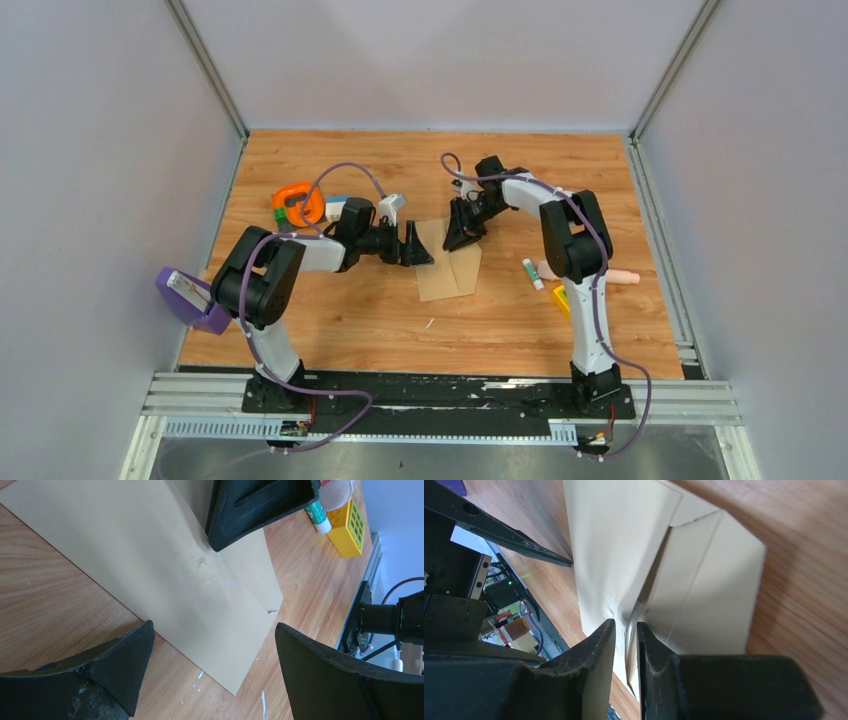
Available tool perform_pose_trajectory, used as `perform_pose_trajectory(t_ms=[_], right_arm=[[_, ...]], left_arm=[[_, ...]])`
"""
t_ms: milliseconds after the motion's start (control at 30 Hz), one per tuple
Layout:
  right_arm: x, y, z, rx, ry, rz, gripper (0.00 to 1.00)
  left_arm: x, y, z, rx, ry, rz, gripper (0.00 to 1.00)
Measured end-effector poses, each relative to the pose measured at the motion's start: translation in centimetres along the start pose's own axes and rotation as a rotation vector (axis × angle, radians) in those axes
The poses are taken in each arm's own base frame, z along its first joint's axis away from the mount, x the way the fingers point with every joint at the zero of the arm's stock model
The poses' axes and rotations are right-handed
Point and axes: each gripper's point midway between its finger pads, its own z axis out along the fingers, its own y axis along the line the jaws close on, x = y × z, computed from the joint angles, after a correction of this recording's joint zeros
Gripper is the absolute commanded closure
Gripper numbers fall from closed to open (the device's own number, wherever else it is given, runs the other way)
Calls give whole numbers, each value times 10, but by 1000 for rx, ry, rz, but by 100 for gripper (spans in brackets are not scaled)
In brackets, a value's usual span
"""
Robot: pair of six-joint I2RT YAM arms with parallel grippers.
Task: Place the letter into the envelope and seal it
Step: Place the letter in the envelope.
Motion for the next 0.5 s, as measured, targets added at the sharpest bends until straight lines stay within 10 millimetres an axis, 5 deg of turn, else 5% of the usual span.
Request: perform_pose_trajectory(t_ms=[167, 367, 500], right_arm=[[-8, -12, -18, 25, -34, 10, 75], [-20, -19, -69, 58, -119, -1, 72], [-24, -7, -104, 107, -182, -84, 69]], left_arm=[[0, 0, 0, 0, 1, 1, 0], [0, 0, 0, 0, 1, 1, 0], [0, 0, 0, 1, 1, 8, 0]])
